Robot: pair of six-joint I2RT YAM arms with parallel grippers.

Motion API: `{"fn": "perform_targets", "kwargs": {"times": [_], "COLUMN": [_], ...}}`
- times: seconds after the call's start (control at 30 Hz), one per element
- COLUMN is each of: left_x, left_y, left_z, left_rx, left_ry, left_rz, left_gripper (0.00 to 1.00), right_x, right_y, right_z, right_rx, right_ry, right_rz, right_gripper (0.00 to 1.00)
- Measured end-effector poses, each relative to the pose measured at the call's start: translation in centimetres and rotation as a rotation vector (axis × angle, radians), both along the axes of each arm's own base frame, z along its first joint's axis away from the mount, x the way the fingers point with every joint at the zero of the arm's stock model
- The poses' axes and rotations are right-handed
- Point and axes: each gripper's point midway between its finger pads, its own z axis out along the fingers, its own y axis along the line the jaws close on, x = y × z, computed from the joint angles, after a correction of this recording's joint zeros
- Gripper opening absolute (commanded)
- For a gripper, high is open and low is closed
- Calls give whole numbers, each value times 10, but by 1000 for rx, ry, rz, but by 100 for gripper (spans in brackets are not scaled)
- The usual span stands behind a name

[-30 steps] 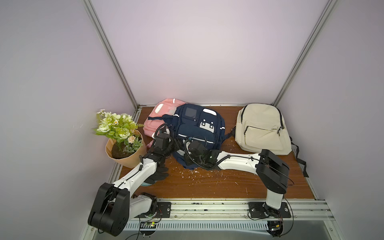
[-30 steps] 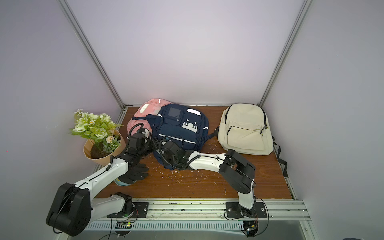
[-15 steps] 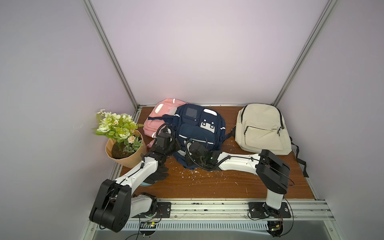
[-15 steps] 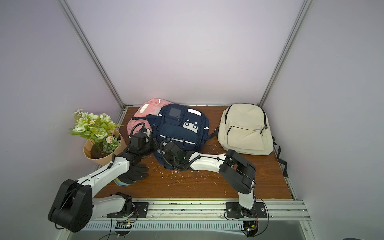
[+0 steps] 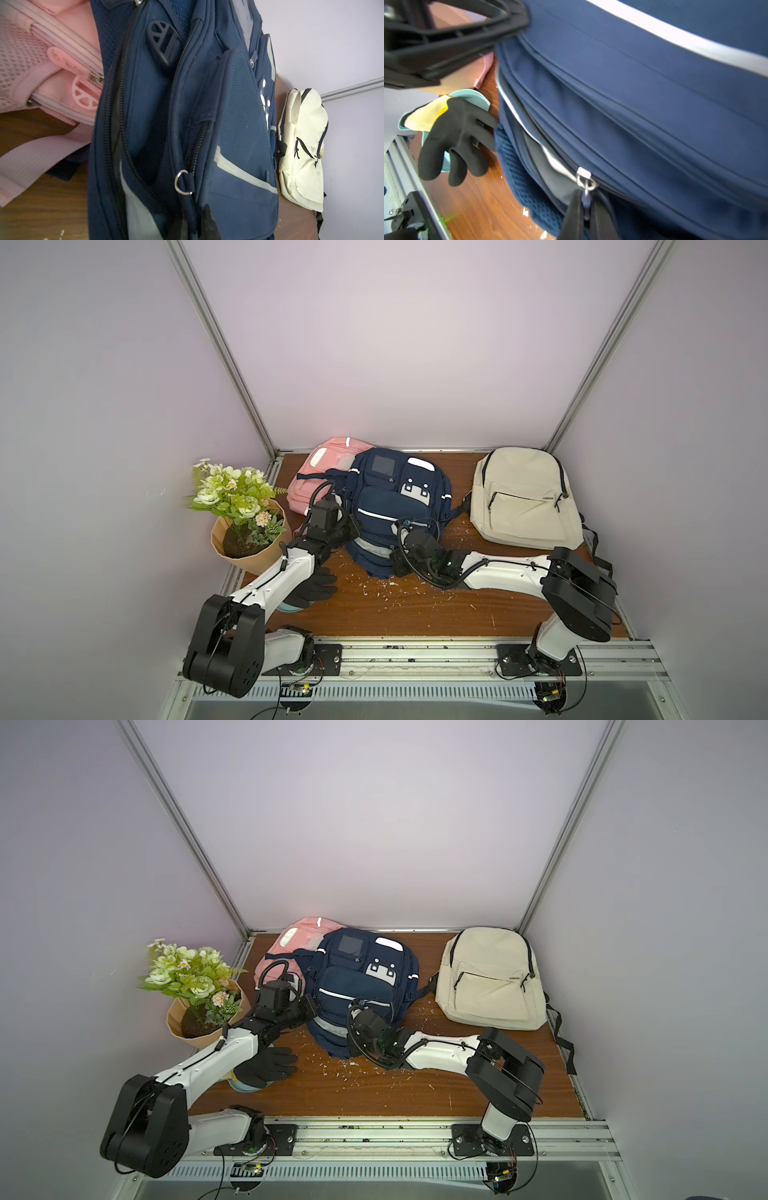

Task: Zip up the backpack
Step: Zip the zipper on the backpack.

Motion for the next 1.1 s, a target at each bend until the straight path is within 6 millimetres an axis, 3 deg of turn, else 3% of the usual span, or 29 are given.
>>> {"fn": "perform_targets", "kwargs": {"times": [0.13, 0.33, 0.4, 0.53, 0.73, 0.9, 1.1], "left_x": [0, -1, -3, -16, -35, -34, -27], "left_y": [1, 9, 13, 7, 2, -1, -1], "left_z": [2, 11, 19, 25, -12, -18, -26], "left_rx": [4, 34, 54, 46, 35, 31, 53], "left_ry": [-9, -39, -65, -96, -9, 3, 28], "left_rz": [0, 26, 46, 41, 14, 7, 11], "left_gripper": [1, 52, 60, 63, 62, 44, 9], "right_x": [1, -1, 0, 2, 0, -4, -4], "right_y": [-2, 3, 4, 17, 43, 48, 46], "right_z": [1, 6, 6, 9, 10, 3, 1], "right_rx": [11, 20, 10, -5, -9, -30, -44], "right_ry": [9, 19, 24, 21, 8, 13, 11], "right_rz": [-1, 14, 15, 34, 75, 90, 90], "right_gripper": [0, 0, 0, 0, 0, 0, 0]}}
